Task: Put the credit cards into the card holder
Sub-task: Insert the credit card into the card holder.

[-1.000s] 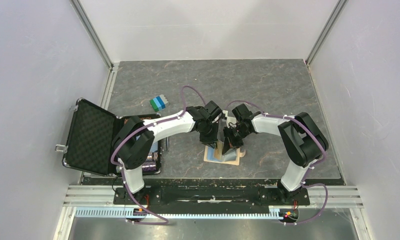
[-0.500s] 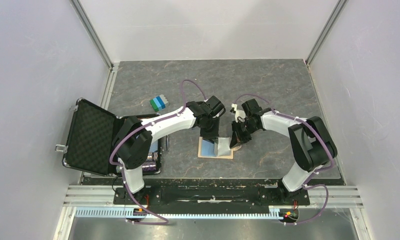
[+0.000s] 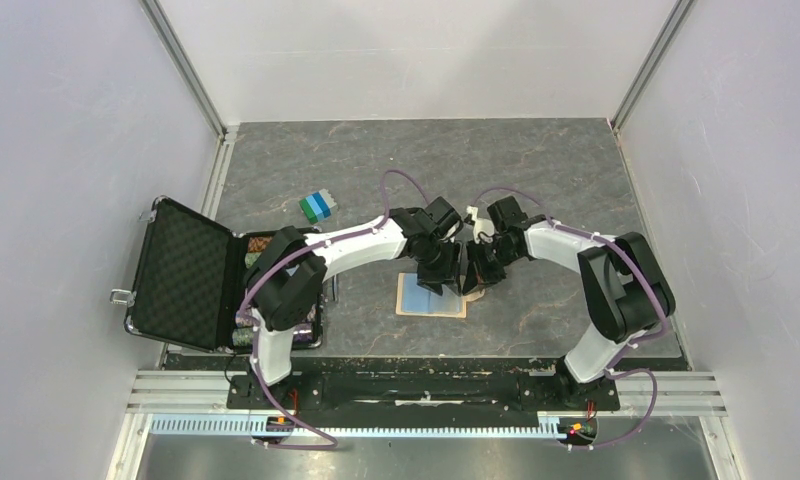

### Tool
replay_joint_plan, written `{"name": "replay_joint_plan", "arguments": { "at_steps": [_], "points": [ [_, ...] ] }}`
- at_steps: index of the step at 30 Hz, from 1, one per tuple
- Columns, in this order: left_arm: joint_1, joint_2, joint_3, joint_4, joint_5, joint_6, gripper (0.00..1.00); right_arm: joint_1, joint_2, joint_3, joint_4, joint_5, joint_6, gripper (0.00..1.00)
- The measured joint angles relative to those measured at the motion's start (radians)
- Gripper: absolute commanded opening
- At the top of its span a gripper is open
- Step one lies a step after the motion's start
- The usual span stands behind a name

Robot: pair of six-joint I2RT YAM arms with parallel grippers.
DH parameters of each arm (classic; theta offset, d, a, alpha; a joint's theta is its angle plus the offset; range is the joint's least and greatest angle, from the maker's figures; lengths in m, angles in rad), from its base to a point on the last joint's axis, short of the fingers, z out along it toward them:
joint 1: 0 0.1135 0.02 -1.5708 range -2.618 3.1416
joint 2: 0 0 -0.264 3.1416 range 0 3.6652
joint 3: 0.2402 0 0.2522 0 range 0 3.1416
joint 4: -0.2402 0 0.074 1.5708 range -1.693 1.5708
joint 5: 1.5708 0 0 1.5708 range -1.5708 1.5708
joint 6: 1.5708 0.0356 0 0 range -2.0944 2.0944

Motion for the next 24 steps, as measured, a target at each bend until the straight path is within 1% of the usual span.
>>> {"name": "replay_joint_plan", "arguments": {
  "at_steps": [5,10,16,20,24],
  "points": [
    [0.000,0.032,0.011,0.055,0.047,-0.010,0.62,-0.024,-0.024,0.015,-0.023,0.011,-0.001,0.00],
    [0.000,0.049,0.011,0.110,0.088,-0.021,0.66,-0.032,-0.063,0.060,-0.043,0.040,-0.005,0.00],
    [0.016,0.036,-0.002,0.200,0.111,-0.023,0.69,-0.034,-0.062,0.118,-0.054,0.051,-0.005,0.00],
    [0.058,-0.007,-0.030,0.268,0.139,-0.024,0.69,-0.034,-0.028,0.195,-0.062,0.055,-0.004,0.02],
    [0.133,-0.082,-0.092,0.381,0.183,-0.037,0.68,-0.034,0.036,0.287,-0.061,0.053,-0.003,0.05]
  ]
}}
